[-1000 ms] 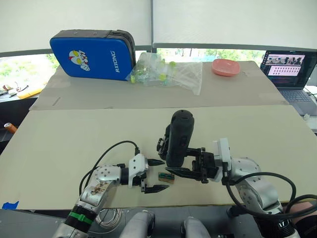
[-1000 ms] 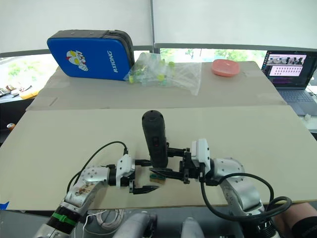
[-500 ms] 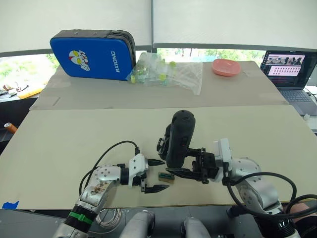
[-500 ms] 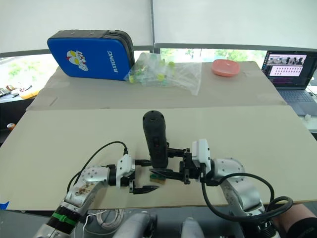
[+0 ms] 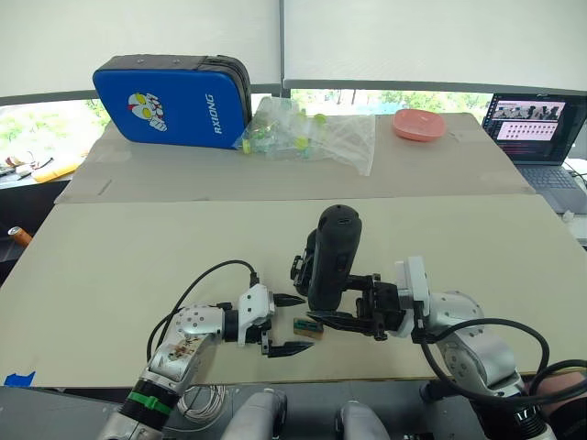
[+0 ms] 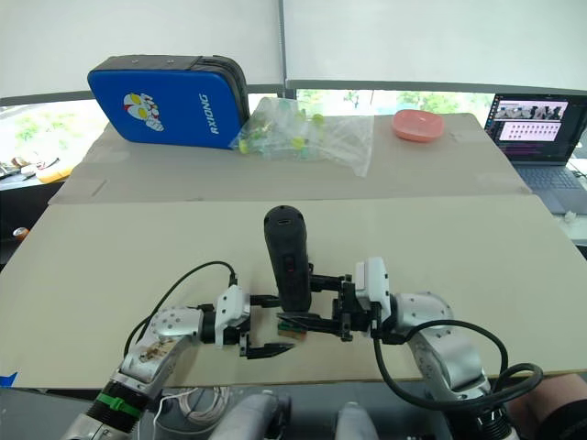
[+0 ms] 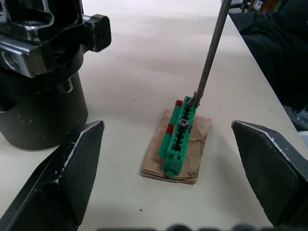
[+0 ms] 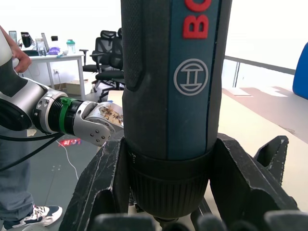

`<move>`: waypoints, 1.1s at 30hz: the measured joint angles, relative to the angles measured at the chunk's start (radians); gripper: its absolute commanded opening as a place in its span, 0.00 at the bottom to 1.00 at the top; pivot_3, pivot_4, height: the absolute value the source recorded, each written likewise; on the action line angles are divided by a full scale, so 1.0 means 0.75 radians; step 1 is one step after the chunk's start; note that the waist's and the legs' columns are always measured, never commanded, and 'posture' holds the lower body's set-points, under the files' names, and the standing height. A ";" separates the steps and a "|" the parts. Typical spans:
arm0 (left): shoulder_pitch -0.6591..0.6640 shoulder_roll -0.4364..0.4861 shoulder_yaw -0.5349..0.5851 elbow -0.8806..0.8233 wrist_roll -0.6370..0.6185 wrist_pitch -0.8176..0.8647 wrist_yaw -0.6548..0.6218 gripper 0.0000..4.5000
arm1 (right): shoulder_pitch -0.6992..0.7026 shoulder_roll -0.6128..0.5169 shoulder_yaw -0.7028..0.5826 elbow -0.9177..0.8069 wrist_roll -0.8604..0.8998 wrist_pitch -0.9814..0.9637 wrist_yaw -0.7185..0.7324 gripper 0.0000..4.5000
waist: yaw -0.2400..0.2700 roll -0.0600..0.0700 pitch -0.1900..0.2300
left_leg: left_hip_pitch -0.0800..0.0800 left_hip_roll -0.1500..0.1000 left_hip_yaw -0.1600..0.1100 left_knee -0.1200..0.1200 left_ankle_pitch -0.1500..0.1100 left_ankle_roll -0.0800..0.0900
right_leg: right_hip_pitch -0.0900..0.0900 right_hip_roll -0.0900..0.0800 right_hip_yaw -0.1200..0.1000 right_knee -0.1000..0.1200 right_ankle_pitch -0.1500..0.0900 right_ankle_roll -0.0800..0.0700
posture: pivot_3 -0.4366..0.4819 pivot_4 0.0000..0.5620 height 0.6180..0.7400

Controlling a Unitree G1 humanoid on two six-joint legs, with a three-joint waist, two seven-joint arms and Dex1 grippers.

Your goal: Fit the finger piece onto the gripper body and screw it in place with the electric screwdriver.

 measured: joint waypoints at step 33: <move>0.002 0.000 0.000 0.000 0.000 -0.004 0.001 1.00 | -0.002 -0.001 0.013 0.016 -0.035 0.000 0.006 0.42 | 0.000 0.000 0.000 | 0.000 0.000 0.000 0.000 0.000 0.000 | 0.000 0.000 0.000 0.000 0.000 0.000 | 0.48 0.27 1.00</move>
